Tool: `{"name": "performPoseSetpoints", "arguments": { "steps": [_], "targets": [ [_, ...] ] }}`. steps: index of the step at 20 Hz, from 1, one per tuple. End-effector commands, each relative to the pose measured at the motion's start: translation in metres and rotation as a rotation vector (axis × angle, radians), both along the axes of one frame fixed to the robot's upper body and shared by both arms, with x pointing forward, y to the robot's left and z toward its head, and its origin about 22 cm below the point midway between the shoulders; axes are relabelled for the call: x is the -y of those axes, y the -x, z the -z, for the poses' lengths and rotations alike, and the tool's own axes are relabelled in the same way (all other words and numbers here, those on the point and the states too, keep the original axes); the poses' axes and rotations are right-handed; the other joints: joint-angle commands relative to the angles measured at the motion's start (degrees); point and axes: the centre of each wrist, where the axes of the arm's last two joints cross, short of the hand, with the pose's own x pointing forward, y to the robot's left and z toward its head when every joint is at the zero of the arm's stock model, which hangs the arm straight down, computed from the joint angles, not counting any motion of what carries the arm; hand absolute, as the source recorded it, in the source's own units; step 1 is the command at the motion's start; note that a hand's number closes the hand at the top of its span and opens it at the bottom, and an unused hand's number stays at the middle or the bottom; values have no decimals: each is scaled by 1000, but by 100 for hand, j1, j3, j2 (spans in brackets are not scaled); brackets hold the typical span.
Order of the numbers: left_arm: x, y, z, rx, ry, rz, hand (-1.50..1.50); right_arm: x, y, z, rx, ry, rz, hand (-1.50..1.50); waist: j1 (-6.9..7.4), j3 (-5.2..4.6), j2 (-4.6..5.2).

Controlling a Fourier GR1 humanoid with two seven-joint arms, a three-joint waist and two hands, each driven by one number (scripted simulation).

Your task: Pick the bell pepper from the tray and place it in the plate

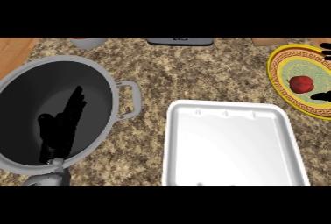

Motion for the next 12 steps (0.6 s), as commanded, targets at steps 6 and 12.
{"name": "performPoseSetpoints", "arguments": {
  "steps": [6, 12],
  "targets": [
    [10, 2, 25, -103, 39, 20, 0, 31, 24, -1, 111, -412, 1, -150, -1, -68, 99],
    [6, -8, 16, -92, 38, 1, 0, 45, 44, 14, 98, -455, -52, -150, -42, -64, 89]
  ]
}}
